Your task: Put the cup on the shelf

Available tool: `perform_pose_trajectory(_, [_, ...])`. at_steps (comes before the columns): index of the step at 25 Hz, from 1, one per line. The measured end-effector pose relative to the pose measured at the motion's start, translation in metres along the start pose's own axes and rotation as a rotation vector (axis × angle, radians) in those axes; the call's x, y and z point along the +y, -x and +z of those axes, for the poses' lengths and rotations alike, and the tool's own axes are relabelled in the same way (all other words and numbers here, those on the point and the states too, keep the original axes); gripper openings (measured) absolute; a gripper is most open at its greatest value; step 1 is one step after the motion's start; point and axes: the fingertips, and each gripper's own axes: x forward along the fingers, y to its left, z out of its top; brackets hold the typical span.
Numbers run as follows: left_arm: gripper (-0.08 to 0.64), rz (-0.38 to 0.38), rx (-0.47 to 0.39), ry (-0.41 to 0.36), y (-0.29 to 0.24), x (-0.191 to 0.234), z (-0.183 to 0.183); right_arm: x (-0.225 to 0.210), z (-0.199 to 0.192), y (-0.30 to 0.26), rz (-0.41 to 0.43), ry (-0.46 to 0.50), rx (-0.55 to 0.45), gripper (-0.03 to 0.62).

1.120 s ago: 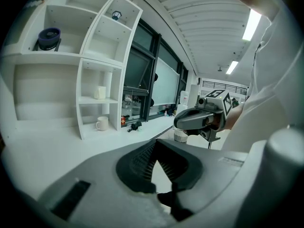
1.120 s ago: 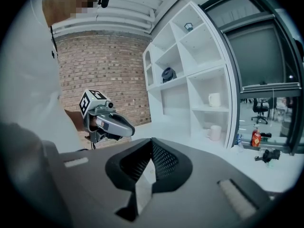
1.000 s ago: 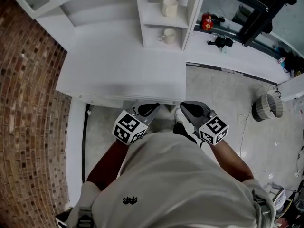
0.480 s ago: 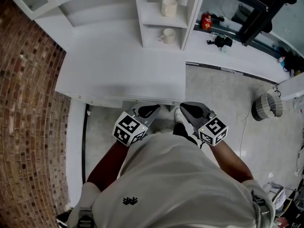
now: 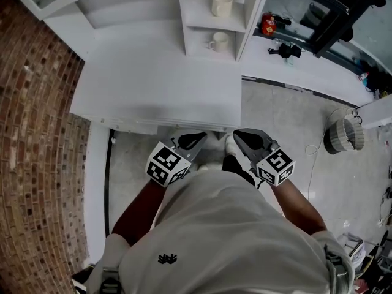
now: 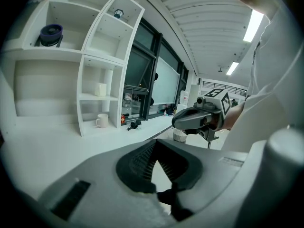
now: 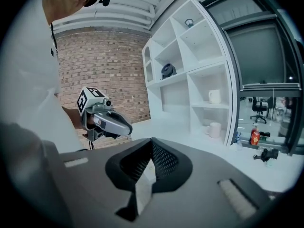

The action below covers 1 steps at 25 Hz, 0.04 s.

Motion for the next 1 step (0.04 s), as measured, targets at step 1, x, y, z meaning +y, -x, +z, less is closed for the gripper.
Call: perform_pose_trajectory(1, [0.005, 0.003, 0.001, 0.000, 0.0014, 0.0014, -0.0012, 0.0004, 0.0005, -0.0022, 0.001, 0.003, 0.001, 0.010])
